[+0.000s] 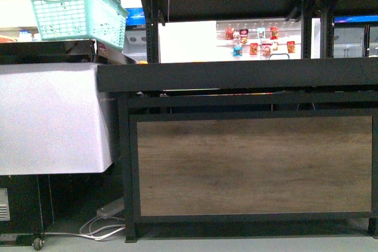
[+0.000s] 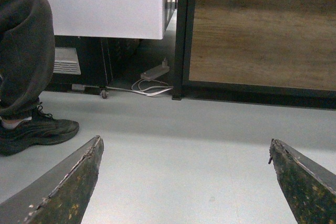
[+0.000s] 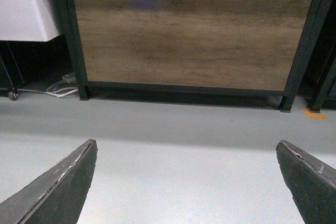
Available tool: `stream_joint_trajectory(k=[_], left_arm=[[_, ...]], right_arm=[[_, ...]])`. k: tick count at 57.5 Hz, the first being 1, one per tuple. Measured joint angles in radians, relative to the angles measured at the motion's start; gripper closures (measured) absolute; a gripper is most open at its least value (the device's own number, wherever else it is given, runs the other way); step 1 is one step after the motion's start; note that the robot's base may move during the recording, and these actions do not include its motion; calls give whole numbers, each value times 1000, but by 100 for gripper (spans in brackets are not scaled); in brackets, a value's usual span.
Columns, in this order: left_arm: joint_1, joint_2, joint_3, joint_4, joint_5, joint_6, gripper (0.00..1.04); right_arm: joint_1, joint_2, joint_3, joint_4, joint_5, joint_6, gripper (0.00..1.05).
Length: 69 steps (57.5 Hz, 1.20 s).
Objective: Pick lemon from shelf
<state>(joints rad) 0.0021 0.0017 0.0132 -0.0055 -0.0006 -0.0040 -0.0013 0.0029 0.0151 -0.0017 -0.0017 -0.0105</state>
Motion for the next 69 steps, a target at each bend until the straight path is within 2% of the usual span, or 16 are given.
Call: stream_joint_trajectory(k=[69], left_arm=[[0,0,0,0,0,0,8]], right_arm=[[0,0,0,0,1,0,2]])
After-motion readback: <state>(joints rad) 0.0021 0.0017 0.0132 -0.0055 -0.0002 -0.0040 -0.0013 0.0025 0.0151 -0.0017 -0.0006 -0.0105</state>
